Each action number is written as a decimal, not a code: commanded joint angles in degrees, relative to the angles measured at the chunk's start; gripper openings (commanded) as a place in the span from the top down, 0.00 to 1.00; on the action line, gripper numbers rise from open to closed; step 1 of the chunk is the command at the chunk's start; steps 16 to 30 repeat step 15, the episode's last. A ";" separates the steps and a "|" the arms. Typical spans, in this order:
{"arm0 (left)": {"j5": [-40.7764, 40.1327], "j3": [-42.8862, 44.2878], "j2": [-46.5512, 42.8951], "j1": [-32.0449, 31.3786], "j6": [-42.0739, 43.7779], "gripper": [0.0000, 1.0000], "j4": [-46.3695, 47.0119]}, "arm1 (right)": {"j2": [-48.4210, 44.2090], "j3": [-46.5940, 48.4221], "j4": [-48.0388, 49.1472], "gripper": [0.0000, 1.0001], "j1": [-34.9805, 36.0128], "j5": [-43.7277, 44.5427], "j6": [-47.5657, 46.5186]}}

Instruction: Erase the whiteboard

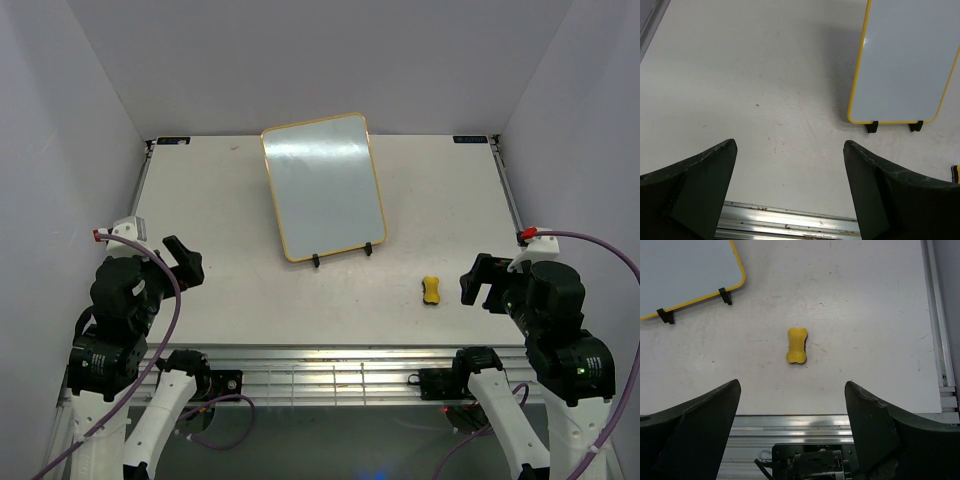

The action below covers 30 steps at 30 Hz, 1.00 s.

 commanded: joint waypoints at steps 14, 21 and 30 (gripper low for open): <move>0.42 0.21 -0.10 -0.31 -0.25 0.02 0.18 | 0.20 0.85 1.08 0.10 0.30 1.48 0.61; 0.41 0.21 -0.01 -0.22 -0.25 0.02 0.27 | 0.20 0.85 1.08 0.10 0.30 1.39 0.53; 0.41 0.21 -0.01 -0.22 -0.25 0.02 0.27 | 0.20 0.85 1.08 0.10 0.30 1.39 0.53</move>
